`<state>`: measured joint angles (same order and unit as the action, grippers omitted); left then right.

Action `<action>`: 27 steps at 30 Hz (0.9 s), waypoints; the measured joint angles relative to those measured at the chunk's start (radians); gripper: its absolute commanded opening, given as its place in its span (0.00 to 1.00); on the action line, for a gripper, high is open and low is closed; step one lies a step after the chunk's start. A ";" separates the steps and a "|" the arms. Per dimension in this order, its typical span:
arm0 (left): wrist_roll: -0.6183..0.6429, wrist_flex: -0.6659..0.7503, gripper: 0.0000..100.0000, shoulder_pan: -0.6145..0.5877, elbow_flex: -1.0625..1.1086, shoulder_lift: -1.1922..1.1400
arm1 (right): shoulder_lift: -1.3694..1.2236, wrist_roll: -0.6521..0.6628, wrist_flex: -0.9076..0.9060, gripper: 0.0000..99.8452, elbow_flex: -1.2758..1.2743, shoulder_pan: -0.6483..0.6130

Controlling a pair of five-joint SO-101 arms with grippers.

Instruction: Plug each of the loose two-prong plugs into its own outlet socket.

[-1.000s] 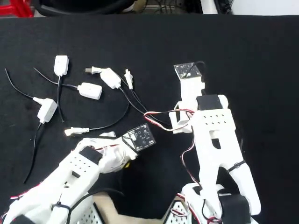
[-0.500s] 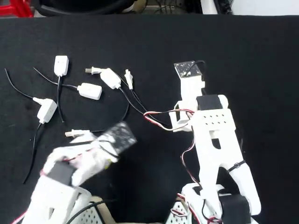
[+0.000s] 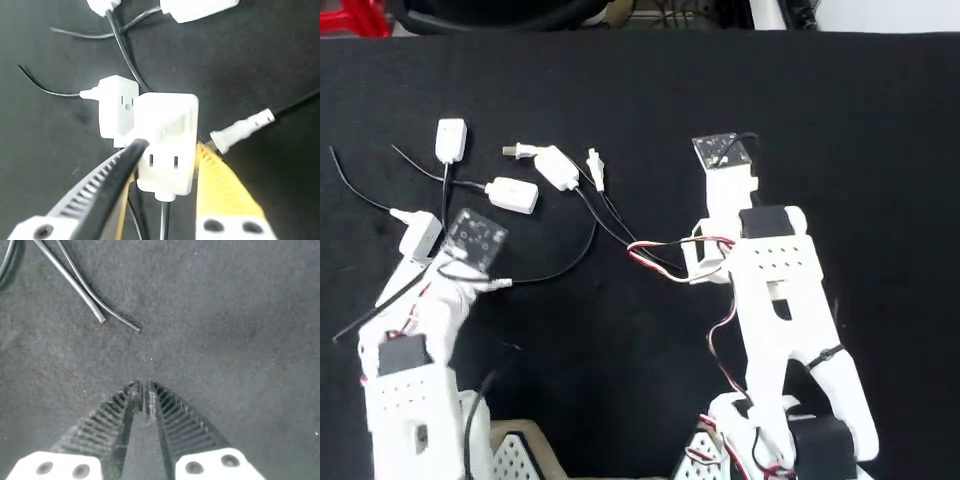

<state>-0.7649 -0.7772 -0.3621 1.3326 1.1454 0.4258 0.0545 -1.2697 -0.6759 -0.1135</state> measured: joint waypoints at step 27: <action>0.430 -0.288 0.31 -0.184 -0.925 -1.042 | 0.000 0.000 0.000 0.01 -0.003 0.000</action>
<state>-0.3353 -1.0656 -0.5462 0.4074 0.1036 0.4258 0.0545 -1.2697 -0.6790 -0.1135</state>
